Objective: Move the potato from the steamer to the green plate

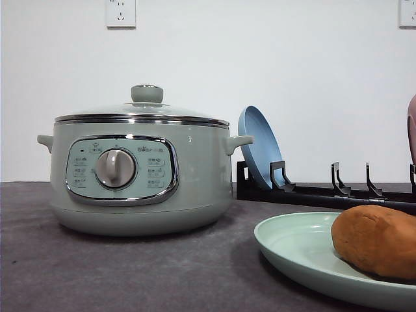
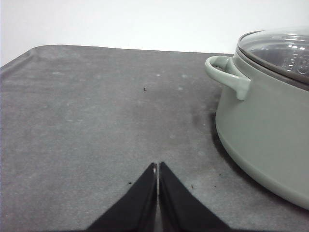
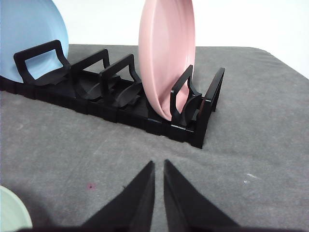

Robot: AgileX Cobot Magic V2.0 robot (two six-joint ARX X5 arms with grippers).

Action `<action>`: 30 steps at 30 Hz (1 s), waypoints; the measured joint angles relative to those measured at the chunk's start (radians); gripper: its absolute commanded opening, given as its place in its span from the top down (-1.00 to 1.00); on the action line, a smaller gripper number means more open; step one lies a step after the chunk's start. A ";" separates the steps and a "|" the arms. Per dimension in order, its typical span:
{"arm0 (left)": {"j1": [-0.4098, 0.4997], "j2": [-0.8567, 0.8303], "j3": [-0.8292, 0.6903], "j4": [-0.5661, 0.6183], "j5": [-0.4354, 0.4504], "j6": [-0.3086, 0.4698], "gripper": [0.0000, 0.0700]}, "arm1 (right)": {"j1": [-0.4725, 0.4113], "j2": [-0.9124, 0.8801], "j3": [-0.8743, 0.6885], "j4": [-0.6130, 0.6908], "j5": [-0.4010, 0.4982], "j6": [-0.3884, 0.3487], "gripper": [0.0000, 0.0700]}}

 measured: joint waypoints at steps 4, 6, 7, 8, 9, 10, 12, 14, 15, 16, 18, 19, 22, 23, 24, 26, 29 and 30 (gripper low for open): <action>0.000 0.000 0.000 0.000 0.000 0.000 1.00 | 0.000 0.000 0.000 0.000 0.000 0.000 0.94; 0.000 0.000 0.000 0.000 0.000 0.000 1.00 | 0.000 0.000 0.000 0.000 0.000 0.000 0.94; 0.000 0.000 0.000 0.000 0.000 0.000 1.00 | 0.000 0.000 0.000 0.000 0.000 0.000 0.94; 0.000 0.000 0.000 0.000 0.000 0.000 1.00 | 0.000 0.000 0.000 0.000 0.000 0.000 0.94; 0.000 0.000 0.000 0.000 0.000 0.000 1.00 | 0.000 0.000 0.000 0.000 0.000 0.000 0.94; 0.000 0.000 0.000 0.000 0.000 0.000 1.00 | 0.000 0.000 0.000 0.000 0.000 0.000 0.94; 0.000 0.000 0.000 0.000 0.000 0.000 1.00 | 0.000 0.000 0.000 0.000 0.000 0.000 0.94; 0.000 0.000 0.000 0.000 0.000 0.000 1.00 | 0.000 0.000 0.000 0.000 0.000 0.000 0.94; 0.000 0.000 0.000 0.000 0.000 0.000 1.00 | 0.000 0.000 0.000 0.000 0.000 0.000 0.94; 0.000 0.000 0.000 0.000 0.000 0.000 1.00 | 0.000 0.000 0.000 0.000 0.000 0.000 0.94; 0.000 0.000 0.000 0.000 0.000 0.000 1.00 | 0.000 0.000 0.000 0.000 0.000 0.000 0.94; 0.000 0.000 0.000 0.000 0.000 0.000 1.00 | 0.000 0.000 0.000 0.001 0.000 0.000 0.94; 0.000 0.000 0.000 0.000 0.000 0.000 1.00 | 0.000 0.000 0.000 0.001 0.000 0.000 0.94; 0.000 0.000 0.000 0.000 0.000 0.000 1.00 | 0.000 0.000 0.000 0.002 0.000 0.000 0.94; 0.000 0.000 0.000 0.000 0.000 0.000 1.00 | 0.000 0.000 0.000 0.002 0.000 0.000 0.94; 0.000 0.000 0.000 0.000 0.000 0.000 1.00 | 0.000 0.000 0.000 0.002 0.000 0.000 0.94; 0.000 0.000 0.000 0.000 0.000 0.000 1.00 | 0.000 0.000 0.000 0.002 0.000 0.000 0.94; 0.000 0.000 0.000 0.000 0.000 0.000 1.00 | 0.000 0.000 0.000 0.002 0.000 0.000 0.94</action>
